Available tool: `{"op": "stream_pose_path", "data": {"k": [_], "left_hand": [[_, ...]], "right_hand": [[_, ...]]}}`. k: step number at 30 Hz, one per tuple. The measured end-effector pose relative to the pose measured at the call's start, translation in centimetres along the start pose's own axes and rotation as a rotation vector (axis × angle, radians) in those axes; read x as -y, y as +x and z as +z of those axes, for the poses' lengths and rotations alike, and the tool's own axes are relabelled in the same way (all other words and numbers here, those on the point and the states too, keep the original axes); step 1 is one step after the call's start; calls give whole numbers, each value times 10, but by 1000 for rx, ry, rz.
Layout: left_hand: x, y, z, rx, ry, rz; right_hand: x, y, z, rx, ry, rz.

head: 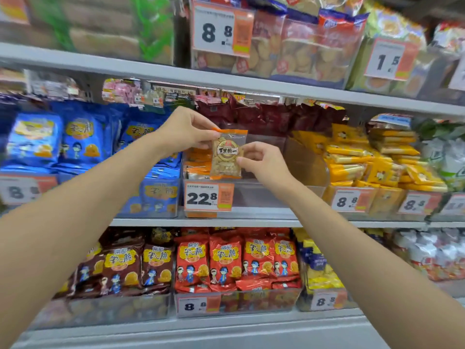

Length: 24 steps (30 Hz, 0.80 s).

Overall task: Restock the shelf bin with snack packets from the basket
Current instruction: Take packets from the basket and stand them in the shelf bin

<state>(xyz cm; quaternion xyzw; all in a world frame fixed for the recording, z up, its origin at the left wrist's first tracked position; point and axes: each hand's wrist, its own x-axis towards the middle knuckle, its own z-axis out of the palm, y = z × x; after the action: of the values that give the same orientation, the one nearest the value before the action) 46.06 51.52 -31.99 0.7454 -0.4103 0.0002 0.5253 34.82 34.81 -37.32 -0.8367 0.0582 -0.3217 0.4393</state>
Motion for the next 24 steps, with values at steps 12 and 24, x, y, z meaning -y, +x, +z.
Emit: {"op": "stream_pose_path", "data": {"k": [12,24], "left_hand": [[33,10,-15,269,640,35],[34,14,-2,475,1178,39]], "right_hand": [[-18,22,36,197,-96,-18],[-6,29,34,444,-236,116]]}}
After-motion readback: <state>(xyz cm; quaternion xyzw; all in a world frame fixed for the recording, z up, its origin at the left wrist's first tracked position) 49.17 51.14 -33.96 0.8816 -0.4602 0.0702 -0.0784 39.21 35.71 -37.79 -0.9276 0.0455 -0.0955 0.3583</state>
